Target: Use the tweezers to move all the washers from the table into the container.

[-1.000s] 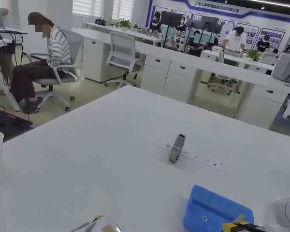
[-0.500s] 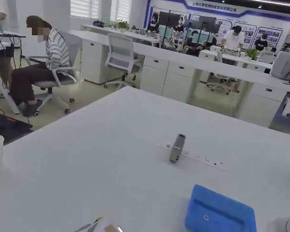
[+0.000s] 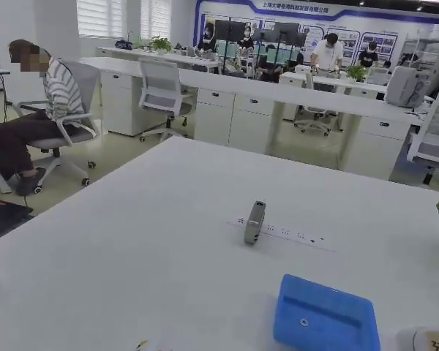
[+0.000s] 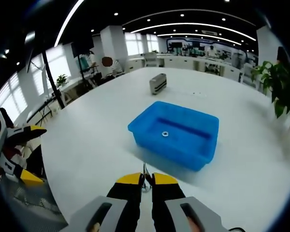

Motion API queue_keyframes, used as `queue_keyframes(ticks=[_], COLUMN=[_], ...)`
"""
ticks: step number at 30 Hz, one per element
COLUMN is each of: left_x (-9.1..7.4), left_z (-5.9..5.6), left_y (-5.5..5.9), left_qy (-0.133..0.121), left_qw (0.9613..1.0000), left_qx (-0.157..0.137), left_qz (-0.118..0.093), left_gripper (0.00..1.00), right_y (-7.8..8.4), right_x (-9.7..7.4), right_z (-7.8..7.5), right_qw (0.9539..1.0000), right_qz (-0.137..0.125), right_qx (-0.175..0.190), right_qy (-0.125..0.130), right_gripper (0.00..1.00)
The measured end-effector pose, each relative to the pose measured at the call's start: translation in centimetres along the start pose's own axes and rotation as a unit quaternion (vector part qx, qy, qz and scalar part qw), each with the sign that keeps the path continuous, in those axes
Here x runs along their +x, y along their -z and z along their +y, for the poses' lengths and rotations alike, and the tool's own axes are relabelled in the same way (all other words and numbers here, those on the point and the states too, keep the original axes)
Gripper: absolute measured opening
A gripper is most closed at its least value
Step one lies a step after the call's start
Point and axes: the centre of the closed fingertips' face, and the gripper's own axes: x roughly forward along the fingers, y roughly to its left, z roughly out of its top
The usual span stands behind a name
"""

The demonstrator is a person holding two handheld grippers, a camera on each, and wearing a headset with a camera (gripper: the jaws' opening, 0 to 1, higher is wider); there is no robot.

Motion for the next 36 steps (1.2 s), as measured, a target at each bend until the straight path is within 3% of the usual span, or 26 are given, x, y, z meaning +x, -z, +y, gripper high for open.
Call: queue_keyframes(ticks=[15,20,29,36], left_x=[0.06,-0.27,-0.08,-0.14], left_z=[-0.44,-0.45,-0.76,-0.46], left_y=[0.19,-0.47,-0.07,-0.23], left_qy=[0.006,0.008,0.018,0.001], left_qw=[0.9998,0.9997,0.9997,0.9994], left_qx=[0.018,0.017,0.015,0.035], left_qz=[0.007,-0.012,-0.003,-0.005], left_gripper=[0.84,0.83,0.84,0.84], right_y=[0.59,0.47,0.28,0.39], right_x=[-0.53,-0.5,-0.34,-0.5], right_z=[-0.66,-0.67,-0.7,-0.85], right_qw=[0.9993,0.9995,0.9997,0.9996], right_qz=[-0.024,-0.019,-0.009,-0.002], right_qx=[0.024,0.021,0.021,0.027], right_qy=[0.014,0.013,0.007,0.004], right_gripper=[0.03,0.02,0.01,0.01])
